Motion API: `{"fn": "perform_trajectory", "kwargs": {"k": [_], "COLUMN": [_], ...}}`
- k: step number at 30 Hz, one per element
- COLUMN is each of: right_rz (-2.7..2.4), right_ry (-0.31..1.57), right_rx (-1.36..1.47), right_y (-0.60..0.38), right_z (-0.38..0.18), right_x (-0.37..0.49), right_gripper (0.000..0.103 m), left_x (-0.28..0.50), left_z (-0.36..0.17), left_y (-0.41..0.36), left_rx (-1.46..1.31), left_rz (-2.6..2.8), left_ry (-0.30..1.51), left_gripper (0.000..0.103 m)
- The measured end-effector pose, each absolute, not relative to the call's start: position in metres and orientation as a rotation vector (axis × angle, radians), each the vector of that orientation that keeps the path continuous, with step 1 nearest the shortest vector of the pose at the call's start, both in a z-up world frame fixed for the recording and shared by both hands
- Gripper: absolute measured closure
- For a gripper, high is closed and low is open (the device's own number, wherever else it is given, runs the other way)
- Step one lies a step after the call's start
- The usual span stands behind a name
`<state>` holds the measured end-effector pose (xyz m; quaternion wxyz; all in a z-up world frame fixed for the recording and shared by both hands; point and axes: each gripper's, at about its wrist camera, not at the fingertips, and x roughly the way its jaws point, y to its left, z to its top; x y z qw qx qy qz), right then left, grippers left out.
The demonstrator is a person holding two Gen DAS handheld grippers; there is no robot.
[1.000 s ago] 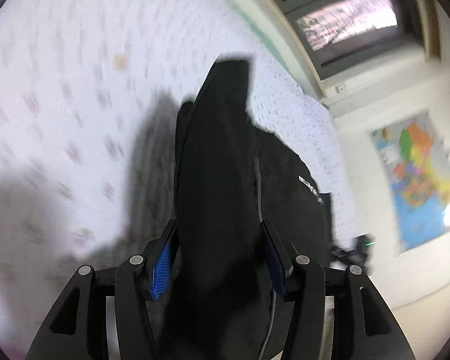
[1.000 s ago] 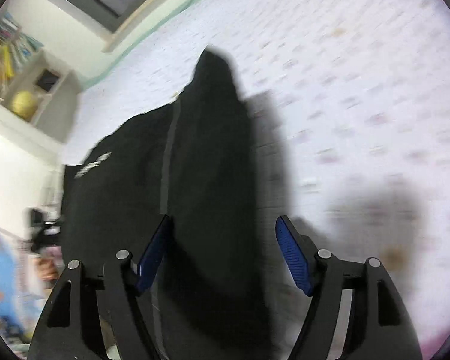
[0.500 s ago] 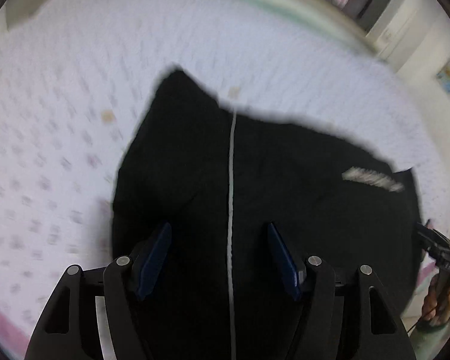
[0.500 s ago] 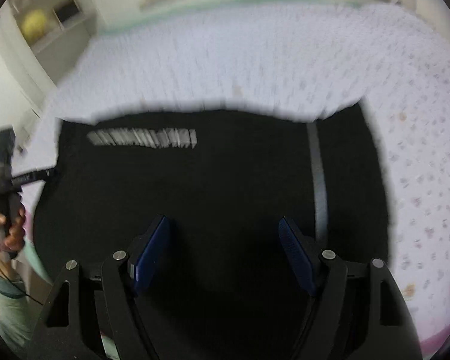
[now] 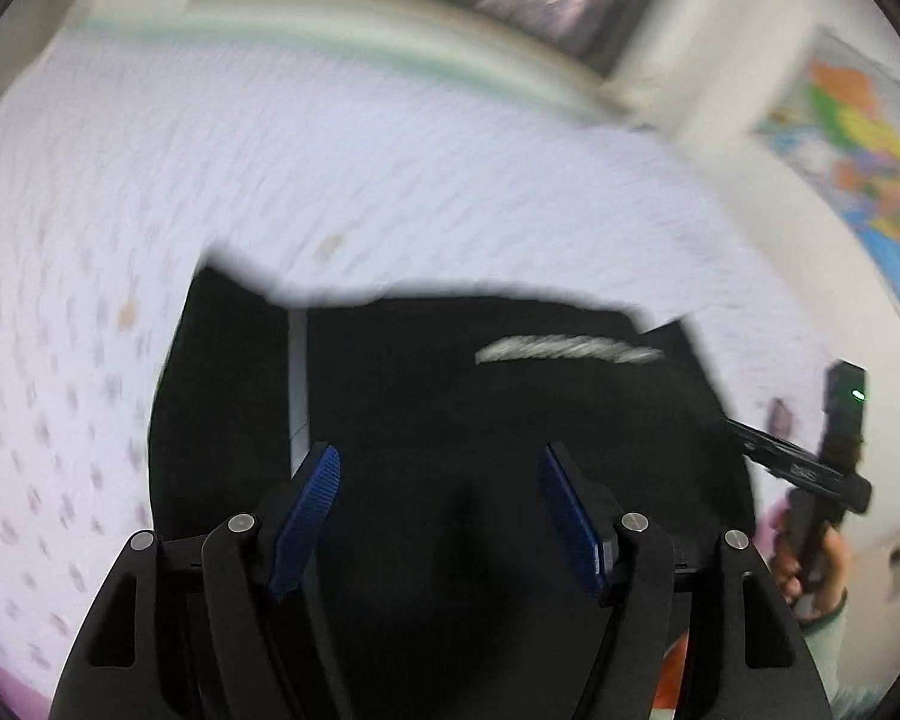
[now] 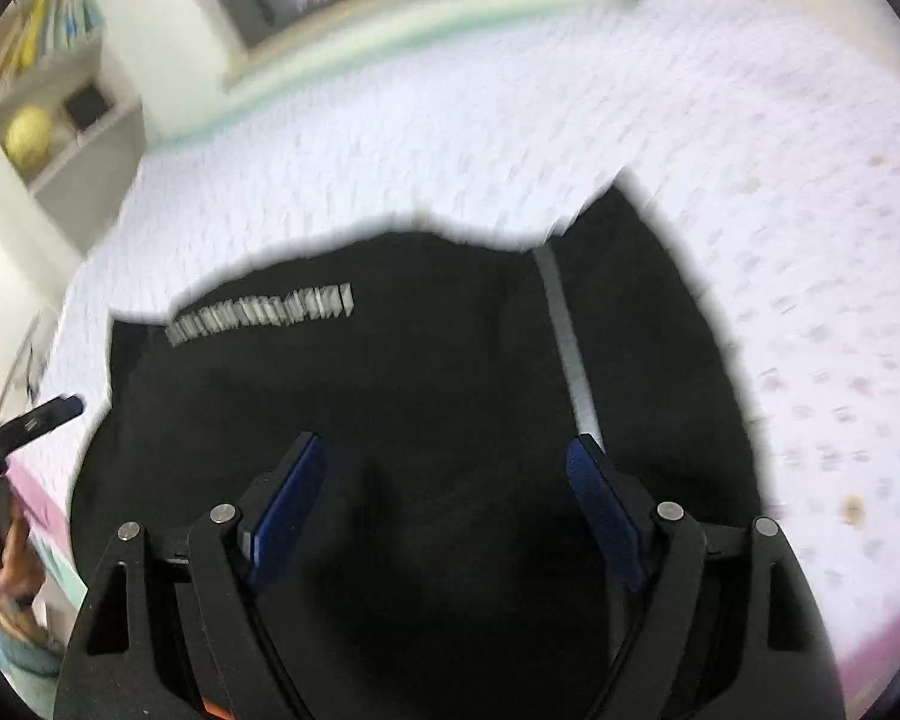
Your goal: Fold large clothes
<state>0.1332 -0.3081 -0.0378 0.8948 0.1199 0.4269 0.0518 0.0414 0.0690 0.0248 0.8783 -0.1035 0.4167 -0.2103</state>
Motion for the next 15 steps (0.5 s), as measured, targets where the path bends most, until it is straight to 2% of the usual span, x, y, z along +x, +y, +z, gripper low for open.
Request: {"fn": "perform_trajectory", "kwargs": {"k": [3,6,12,15], "right_rz": [0.107,0.146,0.213,0.191], "right_ry": [0.775,0.689,0.580,0.534], "right_rx": [0.271,0.279,0.168,0.118], "right_y": [-0.306,-0.308,-0.266,-0.245], "right_z": [0.007,0.050,0.130,0.162], "right_x": [0.107,0.082,0.058,0.051], "right_gripper": [0.018,0.014,0.012,0.001], "left_x": [0.007,-0.025,-0.070,-0.088], "left_z": [0.080,0.125,0.192,0.218], "left_y": [0.052,0.031,0.001,-0.011], "left_rx": [-0.109,-0.060,0.023,0.048], "left_rz": [-0.433,-0.404,-0.371,-0.357], "left_ry": [0.728,0.590,0.414,0.348], "left_gripper": [0.031,0.024,0.024,0.021]}}
